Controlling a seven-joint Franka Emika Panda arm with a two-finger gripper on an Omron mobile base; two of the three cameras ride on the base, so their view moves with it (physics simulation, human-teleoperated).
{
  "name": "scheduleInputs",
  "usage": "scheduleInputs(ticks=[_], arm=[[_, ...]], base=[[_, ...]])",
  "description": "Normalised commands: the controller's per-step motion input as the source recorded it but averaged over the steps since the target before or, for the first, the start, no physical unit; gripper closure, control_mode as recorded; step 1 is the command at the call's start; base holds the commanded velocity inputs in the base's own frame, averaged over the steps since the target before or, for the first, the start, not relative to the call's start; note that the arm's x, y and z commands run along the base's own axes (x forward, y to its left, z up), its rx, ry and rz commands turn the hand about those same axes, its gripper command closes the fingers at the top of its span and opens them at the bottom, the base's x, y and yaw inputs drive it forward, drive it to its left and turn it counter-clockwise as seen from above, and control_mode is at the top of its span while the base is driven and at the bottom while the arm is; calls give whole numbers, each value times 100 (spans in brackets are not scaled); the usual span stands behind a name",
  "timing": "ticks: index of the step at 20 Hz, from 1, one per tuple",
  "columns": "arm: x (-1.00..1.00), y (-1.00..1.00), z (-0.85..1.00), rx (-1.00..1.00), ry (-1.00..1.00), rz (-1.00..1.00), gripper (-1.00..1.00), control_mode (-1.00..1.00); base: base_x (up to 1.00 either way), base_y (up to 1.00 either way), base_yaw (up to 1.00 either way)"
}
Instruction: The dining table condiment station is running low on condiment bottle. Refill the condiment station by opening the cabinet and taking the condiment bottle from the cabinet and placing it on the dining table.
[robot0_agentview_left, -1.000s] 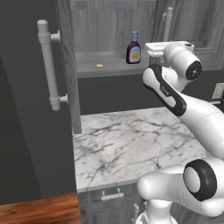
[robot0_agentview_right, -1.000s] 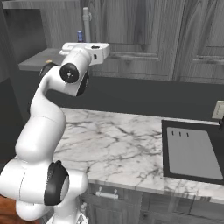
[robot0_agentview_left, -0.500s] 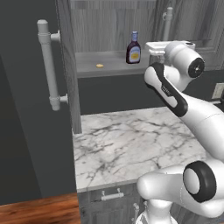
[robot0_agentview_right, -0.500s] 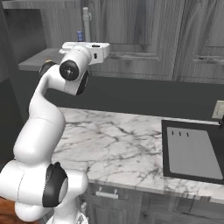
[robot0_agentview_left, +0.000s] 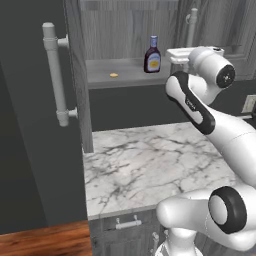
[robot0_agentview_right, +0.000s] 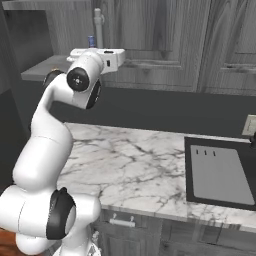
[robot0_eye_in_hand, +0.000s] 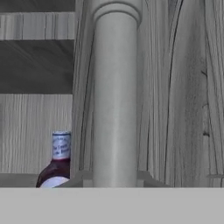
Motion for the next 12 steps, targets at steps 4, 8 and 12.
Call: scheduleInputs(ticks=[4,8,12], arm=[[-61,-8,0,0,-2,0,100,-100],[-89,-27,0,0,0,0,100,-100],[-100,-47,0,0,-2,0,100,-100]], base=[[0,0,0],[0,0,0],[0,0,0]])
